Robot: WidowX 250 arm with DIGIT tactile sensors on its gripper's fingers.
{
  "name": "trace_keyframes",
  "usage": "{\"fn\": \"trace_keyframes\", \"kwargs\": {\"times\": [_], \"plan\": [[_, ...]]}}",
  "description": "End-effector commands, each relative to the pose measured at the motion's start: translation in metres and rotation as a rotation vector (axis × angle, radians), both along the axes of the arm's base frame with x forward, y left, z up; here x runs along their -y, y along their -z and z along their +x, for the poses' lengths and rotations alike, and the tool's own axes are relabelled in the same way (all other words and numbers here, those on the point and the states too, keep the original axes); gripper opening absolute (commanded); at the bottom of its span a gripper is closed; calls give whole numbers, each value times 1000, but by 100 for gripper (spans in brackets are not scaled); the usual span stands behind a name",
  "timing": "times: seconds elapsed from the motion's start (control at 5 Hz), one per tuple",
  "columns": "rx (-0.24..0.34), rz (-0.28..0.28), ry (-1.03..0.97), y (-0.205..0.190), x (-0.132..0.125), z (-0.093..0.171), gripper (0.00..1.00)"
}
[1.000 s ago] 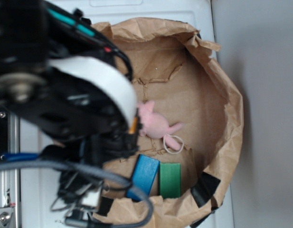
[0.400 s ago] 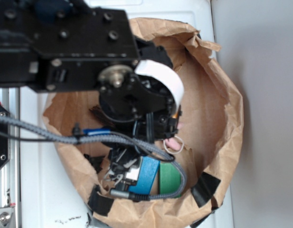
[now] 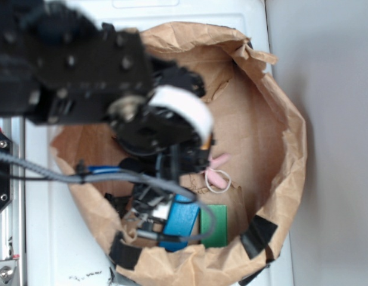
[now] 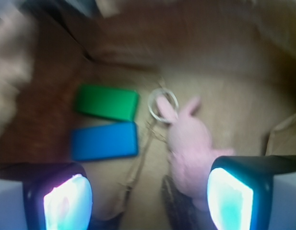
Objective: Grab the wood chip.
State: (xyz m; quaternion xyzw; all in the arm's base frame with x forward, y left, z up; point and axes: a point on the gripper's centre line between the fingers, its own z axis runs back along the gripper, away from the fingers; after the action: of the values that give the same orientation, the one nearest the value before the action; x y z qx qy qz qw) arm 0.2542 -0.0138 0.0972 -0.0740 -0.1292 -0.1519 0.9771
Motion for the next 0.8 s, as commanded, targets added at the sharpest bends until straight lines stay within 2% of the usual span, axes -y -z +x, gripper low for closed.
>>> {"fn": "trace_keyframes", "kwargs": {"times": [0.0,0.2,0.4,0.6], "plan": [[66,94,66,25,-27,14,100],[-57,163,108,34,-37,18,100],[-75,192,131,34,-44,13,100],[-64,171,144,28,-46,8,100]]}}
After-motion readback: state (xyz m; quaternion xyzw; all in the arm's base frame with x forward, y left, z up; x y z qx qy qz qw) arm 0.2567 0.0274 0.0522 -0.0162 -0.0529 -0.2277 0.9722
